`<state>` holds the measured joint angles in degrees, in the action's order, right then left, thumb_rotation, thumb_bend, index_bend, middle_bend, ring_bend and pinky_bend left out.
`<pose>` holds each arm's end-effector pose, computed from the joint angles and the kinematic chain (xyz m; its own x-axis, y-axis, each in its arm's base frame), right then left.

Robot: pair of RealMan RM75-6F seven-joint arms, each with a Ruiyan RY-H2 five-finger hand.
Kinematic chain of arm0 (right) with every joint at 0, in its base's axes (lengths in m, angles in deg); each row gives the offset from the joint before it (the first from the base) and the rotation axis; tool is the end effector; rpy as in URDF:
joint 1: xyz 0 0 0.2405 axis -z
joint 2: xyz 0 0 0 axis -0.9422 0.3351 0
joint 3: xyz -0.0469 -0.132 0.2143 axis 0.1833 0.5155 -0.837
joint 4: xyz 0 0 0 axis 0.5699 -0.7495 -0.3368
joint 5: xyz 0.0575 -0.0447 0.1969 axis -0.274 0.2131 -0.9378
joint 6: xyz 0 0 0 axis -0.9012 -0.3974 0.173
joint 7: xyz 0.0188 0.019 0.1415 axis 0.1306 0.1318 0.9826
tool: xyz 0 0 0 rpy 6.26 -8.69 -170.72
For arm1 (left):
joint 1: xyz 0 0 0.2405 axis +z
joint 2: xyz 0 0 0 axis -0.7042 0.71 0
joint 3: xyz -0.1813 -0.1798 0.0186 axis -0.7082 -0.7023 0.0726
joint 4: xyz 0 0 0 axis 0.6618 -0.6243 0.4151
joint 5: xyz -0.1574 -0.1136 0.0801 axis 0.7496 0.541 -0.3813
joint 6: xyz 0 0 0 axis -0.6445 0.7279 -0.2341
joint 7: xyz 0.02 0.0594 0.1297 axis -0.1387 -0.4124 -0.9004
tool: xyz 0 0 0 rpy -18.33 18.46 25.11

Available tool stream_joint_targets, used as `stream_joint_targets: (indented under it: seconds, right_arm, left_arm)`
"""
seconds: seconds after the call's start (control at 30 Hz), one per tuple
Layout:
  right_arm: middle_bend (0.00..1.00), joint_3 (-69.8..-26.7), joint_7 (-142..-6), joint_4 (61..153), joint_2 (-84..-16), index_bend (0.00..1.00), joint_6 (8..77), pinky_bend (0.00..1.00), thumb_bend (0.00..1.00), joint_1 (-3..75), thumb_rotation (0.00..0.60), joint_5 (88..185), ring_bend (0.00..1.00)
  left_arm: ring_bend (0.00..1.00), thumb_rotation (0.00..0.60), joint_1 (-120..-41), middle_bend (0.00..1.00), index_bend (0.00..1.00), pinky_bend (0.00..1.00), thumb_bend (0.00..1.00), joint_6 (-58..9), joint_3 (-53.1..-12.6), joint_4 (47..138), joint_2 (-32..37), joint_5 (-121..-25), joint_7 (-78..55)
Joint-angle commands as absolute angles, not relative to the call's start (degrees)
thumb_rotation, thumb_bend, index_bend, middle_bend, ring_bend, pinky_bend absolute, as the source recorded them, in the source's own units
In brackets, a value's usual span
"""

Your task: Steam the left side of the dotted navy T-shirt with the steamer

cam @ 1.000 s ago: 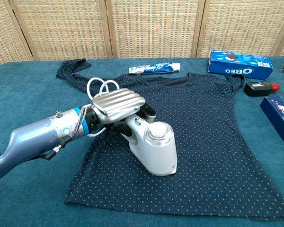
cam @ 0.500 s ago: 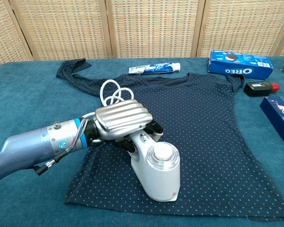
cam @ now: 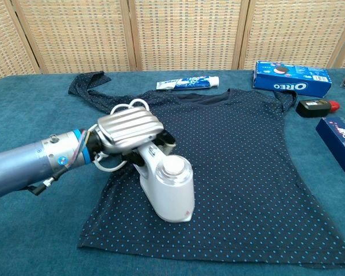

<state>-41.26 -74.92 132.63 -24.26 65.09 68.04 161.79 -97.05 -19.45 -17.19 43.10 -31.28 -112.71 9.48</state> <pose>-0.2925 -0.1680 0.1860 0.3661 0.0155 0.9305 -0.9305 -0.0088 0.3662 -0.1340 0.3623 -0.1059 0.5936 -0.0168 0.8046 0.4466 -0.8248 -0.3467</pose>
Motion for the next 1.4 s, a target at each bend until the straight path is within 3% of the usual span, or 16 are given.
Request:
stream_joint_targets:
  seconds: [0.03, 0.3, 0.53, 0.93, 1.4]
  right_arm:
    - [0.00, -41.19, -75.10, 132.66, -24.34, 0.01, 65.00, 0.00, 0.00, 68.00, 0.600, 161.86, 0.00]
    - [0.00, -41.00, -76.02, 132.78, -24.71, 0.01, 64.91, 0.00, 0.00, 67.95, 0.600, 162.15, 0.00]
    - [0.00, -40.89, -76.30, 132.96, -24.77, 0.01, 65.32, 0.00, 0.00, 68.11, 0.600, 162.52, 0.00]
    - [0.00, -40.47, -77.43, 133.18, -25.20, 0.01, 64.88, 0.00, 0.00, 67.88, 0.600, 163.26, 0.00]
    - [0.00, -40.34, -78.79, 132.98, -25.96, 0.01, 63.31, 0.00, 0.00, 67.32, 0.600, 162.35, 0.00]
  left_arm:
    - [0.71, 0.600, -96.14, 0.82, 1.00, 0.77, 0.64, -18.86, -17.45, 41.45, -30.90, -112.14, 10.51]
    - [0.71, 0.600, -94.34, 0.82, 1.00, 0.77, 0.64, -17.98, -18.32, 38.76, -30.34, -110.67, 12.72]
    - [0.71, 0.600, -95.07, 0.82, 1.00, 0.77, 0.64, -18.27, -23.30, 37.05, -28.66, -105.89, 14.06]
    - [0.71, 0.600, -94.74, 0.82, 1.00, 0.77, 0.64, -27.85, -31.01, 33.10, -22.64, -96.60, 11.66]
    - [0.71, 0.600, -94.10, 0.82, 1.00, 0.77, 0.64, -36.44, -31.53, 32.26, -25.28, -94.48, 10.86]
